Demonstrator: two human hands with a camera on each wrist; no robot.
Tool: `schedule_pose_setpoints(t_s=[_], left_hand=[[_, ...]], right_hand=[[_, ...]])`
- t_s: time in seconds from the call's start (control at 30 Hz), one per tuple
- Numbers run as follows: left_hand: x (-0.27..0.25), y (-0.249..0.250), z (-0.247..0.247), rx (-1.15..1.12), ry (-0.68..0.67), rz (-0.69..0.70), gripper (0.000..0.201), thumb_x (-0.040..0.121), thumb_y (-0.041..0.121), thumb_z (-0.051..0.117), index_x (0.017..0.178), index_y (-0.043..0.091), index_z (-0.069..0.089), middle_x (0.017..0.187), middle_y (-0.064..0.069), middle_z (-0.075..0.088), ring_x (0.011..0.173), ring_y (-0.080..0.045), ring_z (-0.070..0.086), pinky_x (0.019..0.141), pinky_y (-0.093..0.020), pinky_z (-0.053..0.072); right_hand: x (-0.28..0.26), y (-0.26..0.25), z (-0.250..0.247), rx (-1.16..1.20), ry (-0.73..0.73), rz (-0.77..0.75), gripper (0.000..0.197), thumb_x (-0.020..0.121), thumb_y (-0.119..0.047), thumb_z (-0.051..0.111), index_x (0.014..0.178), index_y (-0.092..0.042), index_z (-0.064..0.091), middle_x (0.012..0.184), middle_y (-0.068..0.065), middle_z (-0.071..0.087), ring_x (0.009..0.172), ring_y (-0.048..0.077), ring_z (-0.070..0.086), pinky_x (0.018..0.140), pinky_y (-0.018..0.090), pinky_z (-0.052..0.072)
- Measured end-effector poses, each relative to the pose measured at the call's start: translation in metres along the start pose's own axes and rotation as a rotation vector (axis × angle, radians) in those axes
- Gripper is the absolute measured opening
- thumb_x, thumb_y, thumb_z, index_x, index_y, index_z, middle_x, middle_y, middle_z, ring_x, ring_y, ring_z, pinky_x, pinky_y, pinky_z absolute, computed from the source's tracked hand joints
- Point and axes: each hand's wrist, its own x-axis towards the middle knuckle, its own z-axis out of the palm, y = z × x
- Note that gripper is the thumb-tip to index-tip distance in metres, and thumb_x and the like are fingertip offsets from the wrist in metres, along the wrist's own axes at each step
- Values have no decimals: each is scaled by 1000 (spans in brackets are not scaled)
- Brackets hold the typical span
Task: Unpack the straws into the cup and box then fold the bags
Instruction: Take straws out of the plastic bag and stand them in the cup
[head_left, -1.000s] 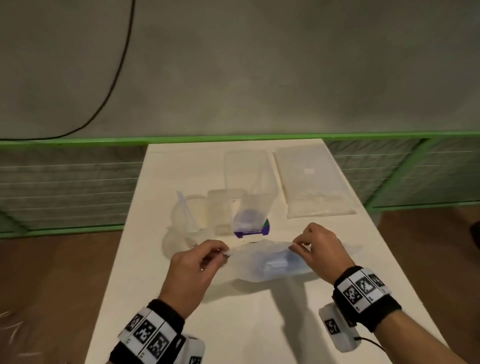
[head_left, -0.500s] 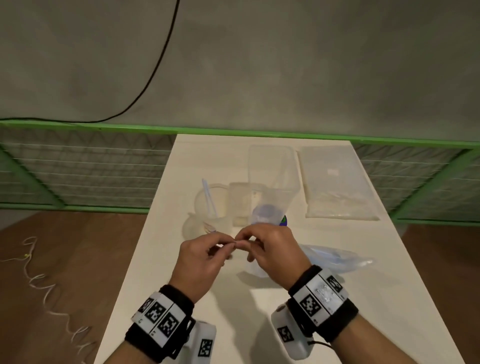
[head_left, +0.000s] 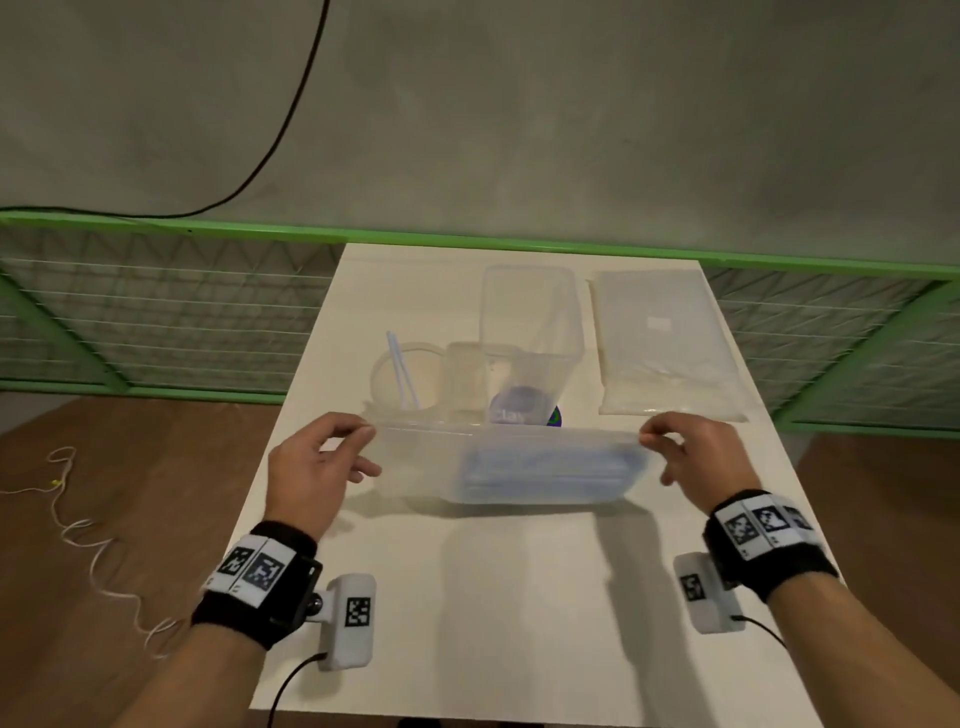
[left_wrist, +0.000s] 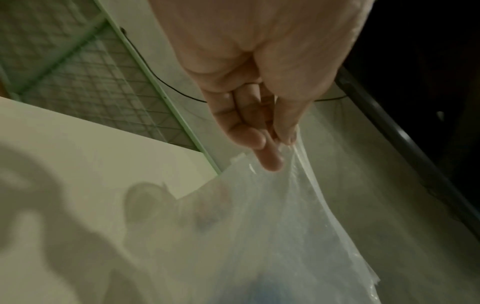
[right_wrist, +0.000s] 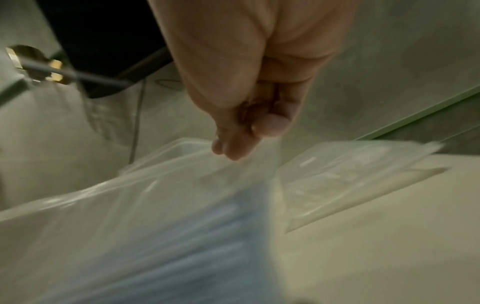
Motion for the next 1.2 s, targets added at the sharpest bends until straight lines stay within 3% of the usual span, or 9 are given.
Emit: schedule_pose_setpoints(t_s=[0.17, 0.3, 0.5, 0.63, 0.73, 0.83, 0.93, 1.07, 1.2], left_hand=[[-3, -6, 1, -40, 4, -26, 13, 92, 6, 68, 83, 15, 69, 75, 7, 72, 66, -25, 75, 60, -21, 58], [-14, -2, 14, -71, -31, -65, 9, 91, 11, 71, 86, 7, 64, 74, -1, 70, 76, -21, 74, 75, -25, 57], [-24, -3, 32, 186, -110, 43, 20, 87, 9, 74, 78, 25, 66, 60, 9, 49, 57, -5, 47, 62, -14, 38], [-26, 1, 37, 423, -228, 121, 13, 90, 17, 70, 87, 29, 74, 64, 2, 46, 61, -9, 46, 60, -11, 35], [-26, 3, 41, 556, -349, 70, 17, 97, 31, 61, 96, 29, 77, 69, 4, 47, 70, -11, 49, 64, -21, 35], [-27, 4, 43, 602, -425, 33, 24, 101, 37, 51, 117, 36, 69, 86, 4, 47, 89, -17, 53, 78, -25, 37], [-26, 8, 45, 566, -469, 2, 27, 102, 41, 46, 125, 49, 58, 96, 6, 45, 93, -12, 53, 84, -25, 37], [-23, 10, 59, 790, -513, -160, 56, 103, 52, 35, 90, 14, 73, 90, -7, 63, 88, -27, 60, 76, -33, 44], [-19, 10, 63, 1117, -480, -175, 27, 101, 30, 47, 112, 11, 64, 123, -9, 61, 108, -27, 59, 88, -34, 48]], right_hand=[[-3, 20, -9, 38, 42, 57, 10, 89, -15, 69, 83, -22, 66, 68, -14, 65, 47, 5, 64, 66, 35, 54], [-9, 10, 5, 126, 29, -69, 7, 92, -17, 64, 91, -23, 62, 88, -9, 69, 62, 6, 69, 71, 23, 52], [-18, -17, 37, 33, 2, -183, 14, 92, -27, 65, 86, -22, 76, 81, -4, 61, 73, 14, 60, 71, 31, 49], [-14, -31, 41, -38, -105, -13, 35, 95, -38, 56, 72, -15, 68, 85, 1, 64, 80, 23, 59, 75, 34, 45], [-11, -37, 41, -230, -179, 0, 22, 91, -25, 62, 98, -6, 71, 101, 9, 61, 93, 31, 59, 79, 33, 44], [-17, -38, 44, -288, -361, -74, 78, 69, -6, 69, 143, -12, 42, 127, 6, 37, 101, 31, 49, 87, 33, 47], [-24, -37, 48, -348, -401, -111, 106, 64, -6, 69, 153, -18, 13, 138, -1, 21, 106, 27, 39, 90, 29, 45], [-23, -29, 54, -403, -255, -167, 52, 77, -8, 66, 128, -16, 61, 115, 3, 52, 94, 27, 45, 82, 34, 46], [-27, -29, 55, -442, -250, -112, 60, 75, 14, 51, 126, -15, 62, 109, 9, 49, 83, 27, 44, 69, 40, 48]])
